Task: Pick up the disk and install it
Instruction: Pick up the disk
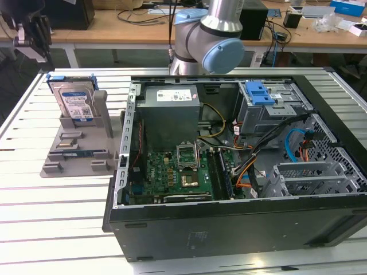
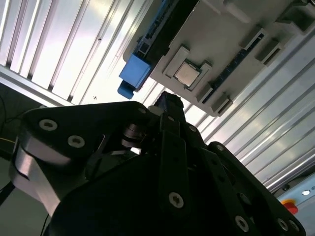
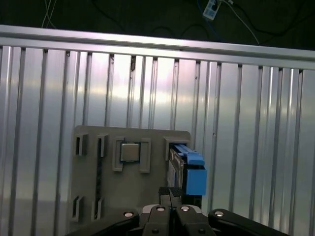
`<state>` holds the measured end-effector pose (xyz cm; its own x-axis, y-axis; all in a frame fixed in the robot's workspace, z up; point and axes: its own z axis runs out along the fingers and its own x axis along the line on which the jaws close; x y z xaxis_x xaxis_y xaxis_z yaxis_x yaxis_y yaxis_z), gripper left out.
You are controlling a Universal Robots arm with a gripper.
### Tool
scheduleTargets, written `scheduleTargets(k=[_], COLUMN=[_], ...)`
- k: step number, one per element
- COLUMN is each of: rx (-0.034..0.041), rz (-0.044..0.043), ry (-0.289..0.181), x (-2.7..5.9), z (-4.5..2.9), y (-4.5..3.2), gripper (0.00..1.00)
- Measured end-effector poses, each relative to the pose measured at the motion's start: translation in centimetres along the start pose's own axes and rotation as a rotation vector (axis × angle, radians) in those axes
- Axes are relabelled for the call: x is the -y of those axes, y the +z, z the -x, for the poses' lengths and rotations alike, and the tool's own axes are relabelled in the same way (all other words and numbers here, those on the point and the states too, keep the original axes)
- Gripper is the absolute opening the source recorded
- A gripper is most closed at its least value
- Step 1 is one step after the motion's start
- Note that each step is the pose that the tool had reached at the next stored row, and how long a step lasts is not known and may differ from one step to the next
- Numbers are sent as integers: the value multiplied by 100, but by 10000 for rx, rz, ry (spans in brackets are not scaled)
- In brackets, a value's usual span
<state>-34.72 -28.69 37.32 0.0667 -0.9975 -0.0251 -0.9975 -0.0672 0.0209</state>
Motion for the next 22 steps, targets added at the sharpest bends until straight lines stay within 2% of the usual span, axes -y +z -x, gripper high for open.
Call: scheduleTargets(k=[8,20,22], rx=[0,0,0], rz=[0,0,0], ry=[0,0,0], x=[24,35,42], z=[115,195,229], y=[2,5,5], gripper=[11,11,11])
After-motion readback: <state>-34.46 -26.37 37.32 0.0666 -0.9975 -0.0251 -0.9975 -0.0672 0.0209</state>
